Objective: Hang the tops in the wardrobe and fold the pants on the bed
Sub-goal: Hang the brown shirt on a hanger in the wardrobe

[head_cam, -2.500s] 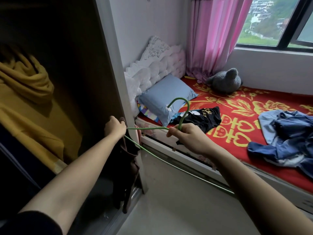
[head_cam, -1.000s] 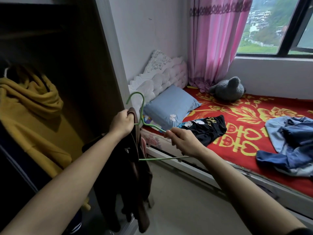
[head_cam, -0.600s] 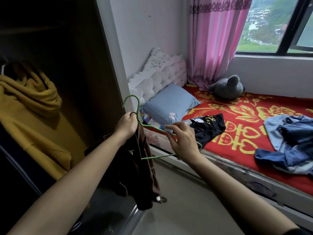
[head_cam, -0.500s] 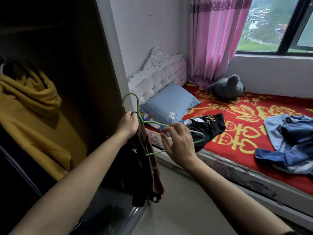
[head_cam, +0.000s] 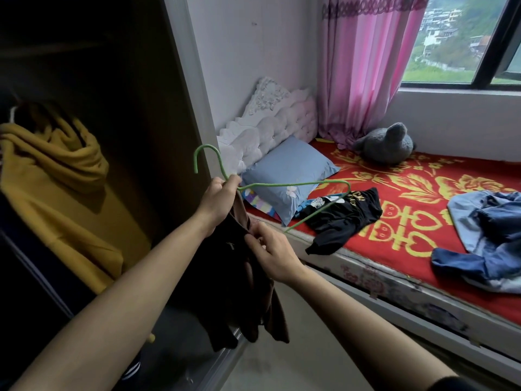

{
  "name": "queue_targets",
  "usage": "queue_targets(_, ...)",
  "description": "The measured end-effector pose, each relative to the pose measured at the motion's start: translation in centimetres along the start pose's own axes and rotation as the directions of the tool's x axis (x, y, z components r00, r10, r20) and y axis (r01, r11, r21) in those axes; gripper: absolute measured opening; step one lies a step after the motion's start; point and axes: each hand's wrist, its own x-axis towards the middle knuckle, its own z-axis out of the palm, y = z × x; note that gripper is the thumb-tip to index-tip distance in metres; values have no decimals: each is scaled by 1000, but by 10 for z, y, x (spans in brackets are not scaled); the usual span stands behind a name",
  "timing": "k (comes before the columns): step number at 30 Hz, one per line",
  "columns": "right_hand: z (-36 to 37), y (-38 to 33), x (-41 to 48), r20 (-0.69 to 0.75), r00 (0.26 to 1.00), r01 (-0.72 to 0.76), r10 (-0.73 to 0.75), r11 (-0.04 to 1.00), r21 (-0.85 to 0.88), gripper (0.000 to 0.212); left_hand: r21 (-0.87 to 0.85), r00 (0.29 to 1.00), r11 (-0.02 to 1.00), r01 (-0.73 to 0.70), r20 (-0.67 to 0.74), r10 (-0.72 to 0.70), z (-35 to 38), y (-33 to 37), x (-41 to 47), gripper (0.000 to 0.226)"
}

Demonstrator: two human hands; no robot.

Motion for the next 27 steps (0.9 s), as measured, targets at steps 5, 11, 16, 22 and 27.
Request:
queue_targets(5,0,-4,-11,212,977,-49,36,997,55,21,152,990,988,-18,-138,39,-8,-6,8,44)
queue_targets(11,-9,19,-14,468,882,133,58,921,-366,43,348,966,937,13,-246,78,-10,-7,4,39)
queue_targets(16,-42,54,-30,398,914,116,75,893,-434,39,573,933,817,-58,-259,248,-39,-17,6,43)
queue_targets(22,-74,62,-22,301,953,190,-17,809,-556,32,687,900,712,-145,-207,383,-45,-25,2,71)
queue_targets(27,-94,56,-24,209,974,184,-83,827,-531,38,687,875,714,-138,-253,412,-58,-34,6,71)
